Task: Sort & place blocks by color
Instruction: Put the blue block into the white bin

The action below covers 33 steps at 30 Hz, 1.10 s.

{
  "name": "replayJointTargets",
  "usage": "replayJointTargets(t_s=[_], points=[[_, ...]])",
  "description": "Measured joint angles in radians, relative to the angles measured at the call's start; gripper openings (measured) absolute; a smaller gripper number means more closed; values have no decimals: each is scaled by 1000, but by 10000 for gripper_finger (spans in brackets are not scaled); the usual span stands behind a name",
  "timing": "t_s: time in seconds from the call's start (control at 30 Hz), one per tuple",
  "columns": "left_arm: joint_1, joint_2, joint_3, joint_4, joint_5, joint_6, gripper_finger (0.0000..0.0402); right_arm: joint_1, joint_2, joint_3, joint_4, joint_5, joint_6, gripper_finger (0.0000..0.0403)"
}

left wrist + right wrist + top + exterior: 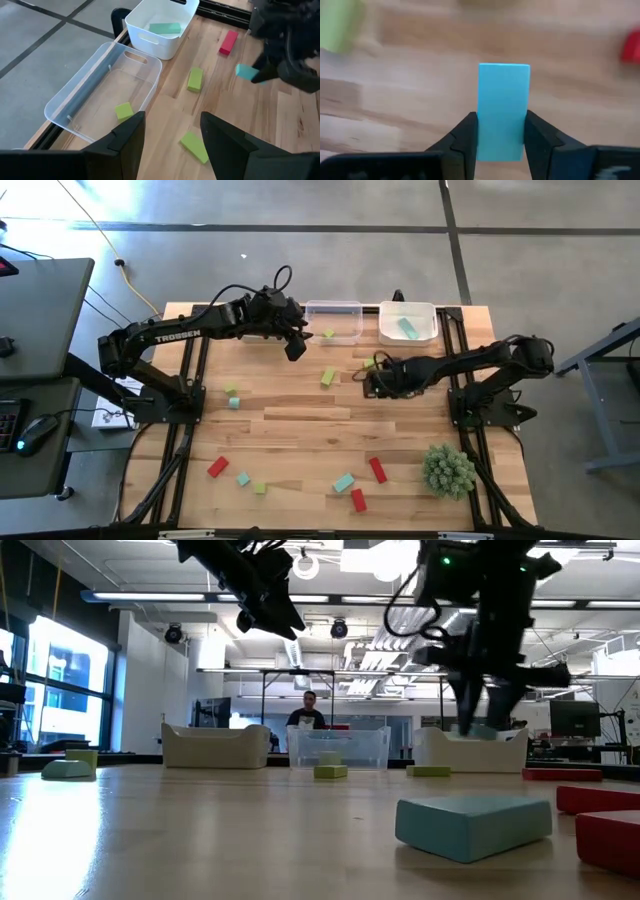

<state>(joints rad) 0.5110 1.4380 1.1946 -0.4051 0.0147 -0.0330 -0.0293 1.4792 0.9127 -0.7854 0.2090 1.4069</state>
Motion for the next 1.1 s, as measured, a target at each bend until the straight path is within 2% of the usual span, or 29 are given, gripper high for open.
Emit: replayJointTargets(t_s=[0.3,0.67,0.9,1.1], points=[[18,0,0,5,-7,-68,179,-203,0,154,-52,54,-398,101],[44,0,0,5,-8,-134,179,-542,0,312,-64,66,-898,101],[71,0,0,6,-8,-169,179,-721,3,316,-58,25,-1065,101],[90,0,0,6,-8,-238,179,-793,32,315,-56,7,-1120,102]])
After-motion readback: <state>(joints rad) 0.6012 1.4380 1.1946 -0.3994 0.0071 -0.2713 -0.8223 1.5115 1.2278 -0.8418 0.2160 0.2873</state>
